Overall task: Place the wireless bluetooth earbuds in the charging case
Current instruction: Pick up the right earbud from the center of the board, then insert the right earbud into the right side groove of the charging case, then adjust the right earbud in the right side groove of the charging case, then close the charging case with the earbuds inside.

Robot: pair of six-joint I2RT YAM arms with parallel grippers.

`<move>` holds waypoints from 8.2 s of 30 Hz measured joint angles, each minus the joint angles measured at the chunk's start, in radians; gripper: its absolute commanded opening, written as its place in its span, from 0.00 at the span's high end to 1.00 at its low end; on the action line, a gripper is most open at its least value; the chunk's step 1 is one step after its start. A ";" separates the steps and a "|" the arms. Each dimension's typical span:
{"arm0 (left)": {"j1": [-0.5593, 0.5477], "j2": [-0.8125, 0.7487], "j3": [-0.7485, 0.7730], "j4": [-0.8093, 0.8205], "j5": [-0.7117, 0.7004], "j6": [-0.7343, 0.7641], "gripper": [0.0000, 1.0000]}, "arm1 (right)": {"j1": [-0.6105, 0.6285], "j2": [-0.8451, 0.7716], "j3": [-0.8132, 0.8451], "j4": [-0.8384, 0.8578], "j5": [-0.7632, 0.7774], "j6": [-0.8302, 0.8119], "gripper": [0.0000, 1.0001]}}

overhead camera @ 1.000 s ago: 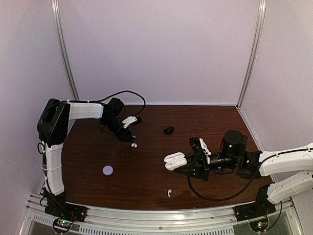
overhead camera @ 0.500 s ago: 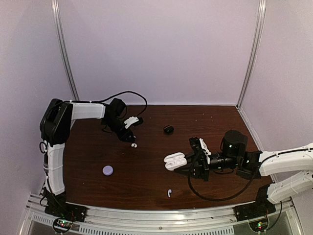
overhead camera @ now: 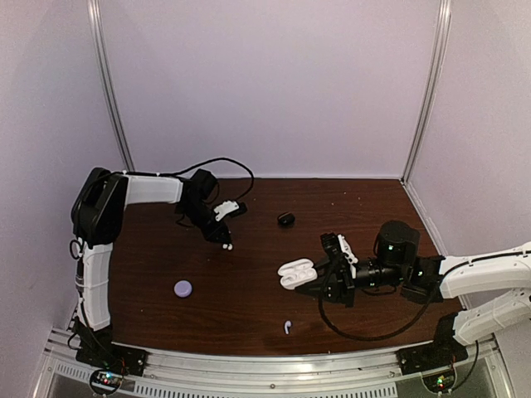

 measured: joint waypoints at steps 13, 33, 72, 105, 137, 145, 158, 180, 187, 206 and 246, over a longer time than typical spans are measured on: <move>-0.016 -0.034 -0.065 0.037 -0.017 0.001 0.84 | 0.000 -0.019 0.000 -0.012 0.000 0.000 1.00; -0.020 -0.093 -0.125 0.030 0.003 0.009 1.00 | 0.000 -0.039 0.000 -0.018 0.001 0.000 1.00; -0.590 -0.901 -0.459 0.455 -0.156 -0.341 1.00 | -0.041 0.107 -0.003 0.139 -0.021 0.160 1.00; -0.791 -0.718 -0.372 0.471 -0.370 -0.307 1.00 | -0.041 0.100 0.014 0.164 -0.047 0.179 1.00; -0.815 -0.660 -0.299 0.433 -0.378 -0.333 1.00 | -0.046 0.043 0.013 0.095 -0.021 0.140 1.00; -0.815 -0.633 -0.270 0.409 -0.358 -0.346 1.00 | -0.046 0.011 0.006 0.049 -0.025 0.126 1.00; -0.814 -0.602 -0.251 0.382 -0.321 -0.346 0.99 | -0.047 -0.025 -0.007 -0.028 -0.030 0.118 1.00; -0.816 -0.615 -0.161 0.235 -0.350 -0.334 0.82 | -0.047 -0.009 -0.007 0.089 -0.034 0.117 1.00; -0.813 -0.654 -0.161 0.206 -0.346 -0.330 0.86 | -0.047 -0.005 -0.007 0.098 -0.037 0.114 1.00; -0.810 -0.613 -0.140 0.204 -0.309 -0.322 1.00 | -0.047 0.011 -0.005 0.097 -0.042 0.106 1.00; -0.654 -0.848 -0.410 0.356 -0.142 -0.372 0.19 | -0.047 0.010 -0.007 0.142 -0.041 0.153 1.00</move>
